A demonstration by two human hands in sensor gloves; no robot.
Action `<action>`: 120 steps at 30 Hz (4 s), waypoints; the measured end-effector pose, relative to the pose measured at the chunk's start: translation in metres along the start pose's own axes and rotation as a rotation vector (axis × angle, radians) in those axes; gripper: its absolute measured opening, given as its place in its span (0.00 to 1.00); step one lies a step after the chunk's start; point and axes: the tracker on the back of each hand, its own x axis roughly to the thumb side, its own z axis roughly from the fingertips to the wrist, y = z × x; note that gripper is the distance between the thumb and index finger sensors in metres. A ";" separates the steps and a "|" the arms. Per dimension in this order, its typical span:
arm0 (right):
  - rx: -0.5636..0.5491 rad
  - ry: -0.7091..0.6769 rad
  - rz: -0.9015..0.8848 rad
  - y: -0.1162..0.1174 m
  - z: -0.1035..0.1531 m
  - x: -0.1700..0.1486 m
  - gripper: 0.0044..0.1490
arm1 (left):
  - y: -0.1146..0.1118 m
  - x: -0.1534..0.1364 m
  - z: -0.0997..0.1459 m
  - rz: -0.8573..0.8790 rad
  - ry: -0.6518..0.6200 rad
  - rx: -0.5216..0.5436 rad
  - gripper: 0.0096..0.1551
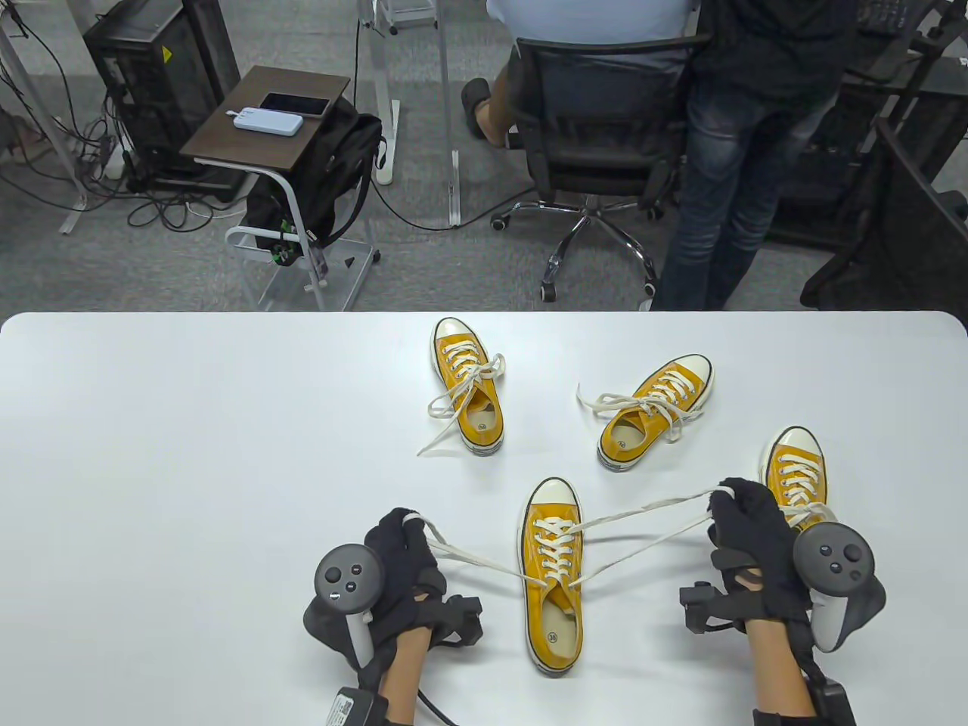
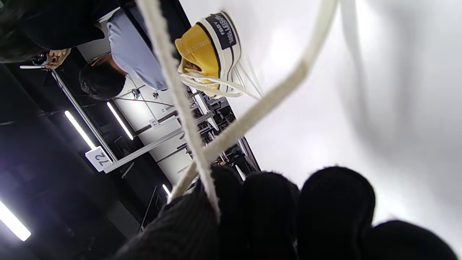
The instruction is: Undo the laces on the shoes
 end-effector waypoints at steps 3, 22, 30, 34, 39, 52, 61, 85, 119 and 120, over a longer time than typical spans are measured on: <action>0.059 -0.009 0.032 0.008 0.000 0.002 0.25 | -0.003 0.002 0.000 -0.077 -0.022 -0.016 0.22; 0.488 -0.003 0.500 0.079 0.012 -0.007 0.27 | -0.024 0.013 -0.001 -0.524 0.014 -0.276 0.31; 0.418 0.015 0.420 0.062 0.006 -0.006 0.30 | 0.002 0.018 -0.004 -0.380 0.073 -0.319 0.33; 0.380 0.030 0.360 0.052 0.003 -0.006 0.30 | 0.014 0.021 -0.003 -0.294 0.035 -0.282 0.34; 0.321 0.021 0.282 0.042 0.002 -0.004 0.32 | 0.000 0.034 0.012 -0.267 -0.100 -0.343 0.40; 0.307 -0.031 0.276 0.044 0.007 0.006 0.31 | -0.095 0.059 0.081 -0.784 -0.281 -0.659 0.51; 0.299 -0.031 0.274 0.043 0.006 0.005 0.31 | -0.077 0.065 0.075 -0.702 -0.341 -0.510 0.32; 0.293 -0.068 0.378 0.057 0.013 0.012 0.30 | 0.127 0.105 -0.101 -0.559 -0.090 -0.076 0.31; 0.318 -0.100 0.470 0.072 0.018 0.021 0.30 | 0.049 0.011 -0.203 -0.616 0.096 -0.122 0.40; 0.317 -0.103 0.468 0.071 0.018 0.021 0.30 | 0.052 0.016 -0.201 -0.618 0.092 -0.125 0.40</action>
